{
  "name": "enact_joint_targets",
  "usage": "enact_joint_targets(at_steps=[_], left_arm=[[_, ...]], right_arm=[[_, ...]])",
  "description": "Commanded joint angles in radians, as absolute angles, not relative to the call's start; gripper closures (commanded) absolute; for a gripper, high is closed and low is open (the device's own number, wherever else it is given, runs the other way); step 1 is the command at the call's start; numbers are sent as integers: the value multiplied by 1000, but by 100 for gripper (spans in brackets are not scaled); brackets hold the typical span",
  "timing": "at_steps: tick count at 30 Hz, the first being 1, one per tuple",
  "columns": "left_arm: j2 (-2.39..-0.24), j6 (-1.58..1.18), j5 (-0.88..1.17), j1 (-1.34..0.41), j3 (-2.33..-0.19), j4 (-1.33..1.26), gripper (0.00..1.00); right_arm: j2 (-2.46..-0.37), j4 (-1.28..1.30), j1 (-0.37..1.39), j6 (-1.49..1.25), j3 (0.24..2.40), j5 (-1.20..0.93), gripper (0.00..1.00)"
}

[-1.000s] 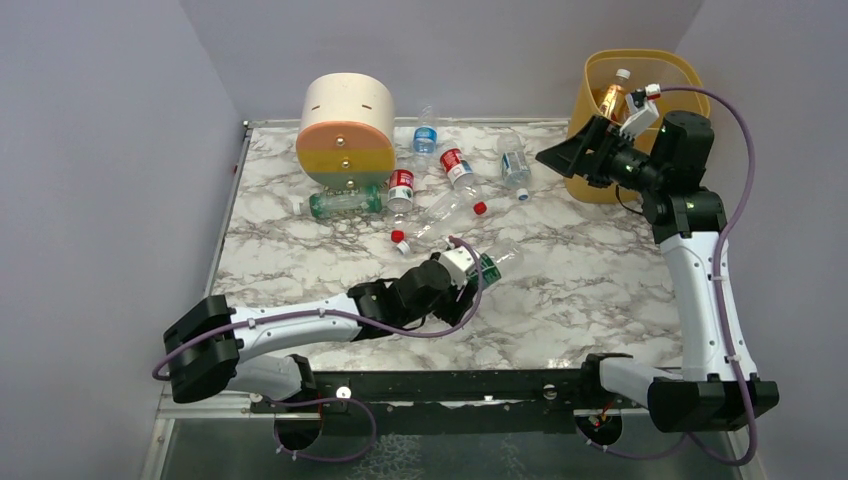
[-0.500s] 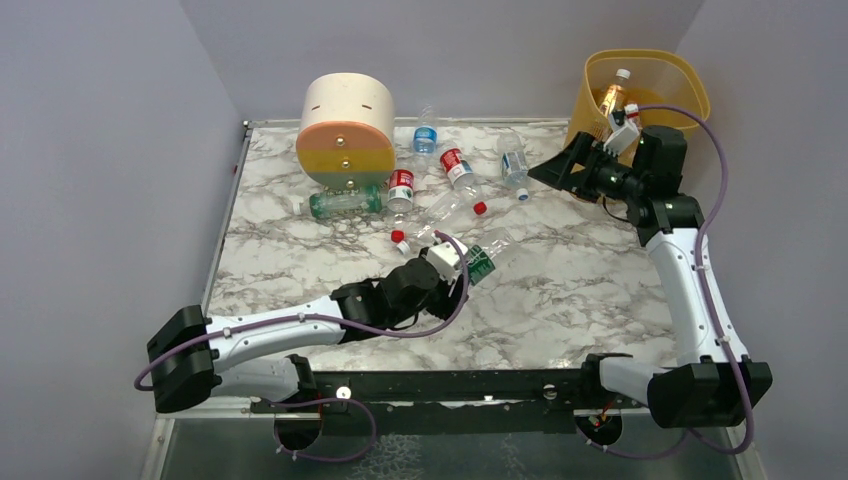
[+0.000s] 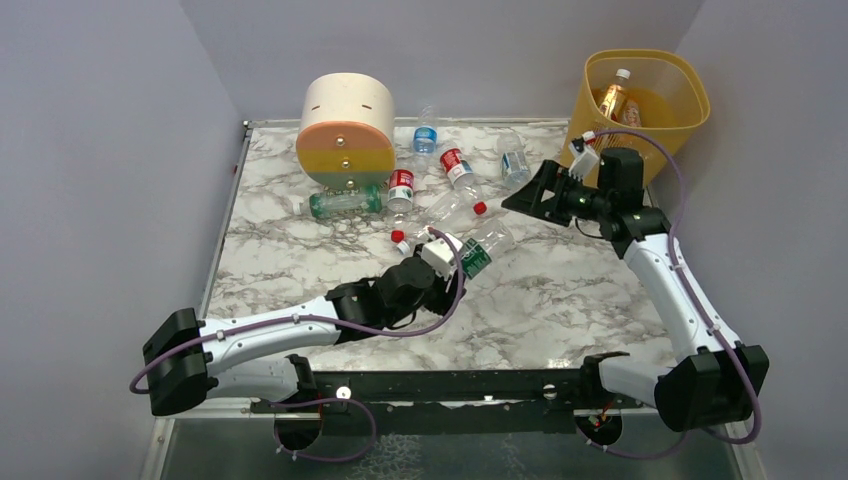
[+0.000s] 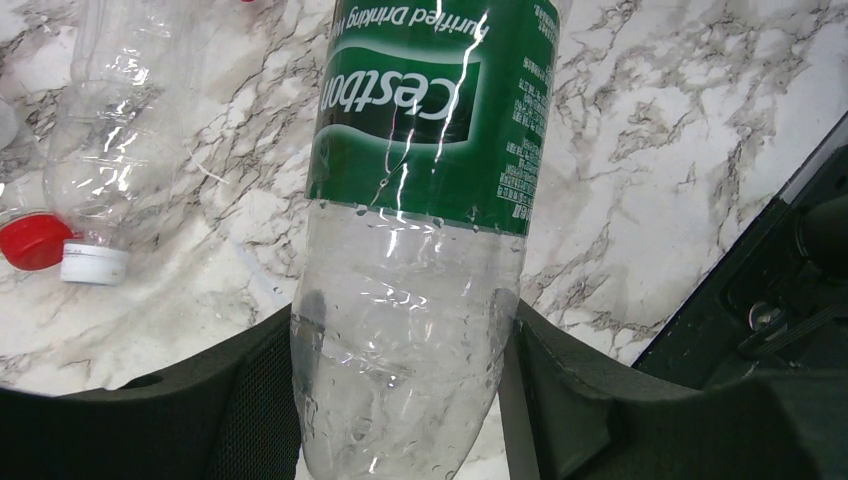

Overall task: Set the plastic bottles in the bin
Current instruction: Pick up the plastic bottle at the center of the board.

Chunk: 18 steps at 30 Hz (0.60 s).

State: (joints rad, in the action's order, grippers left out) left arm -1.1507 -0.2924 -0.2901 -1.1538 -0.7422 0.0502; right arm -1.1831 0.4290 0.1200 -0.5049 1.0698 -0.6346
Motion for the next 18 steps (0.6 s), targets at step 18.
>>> enact_joint_targets(at_steps=[18], left_arm=[[-1093,-304,-390,-1149,-710,-77,45]], right_arm=[[-1158,271,332,-657,964,-639,1]])
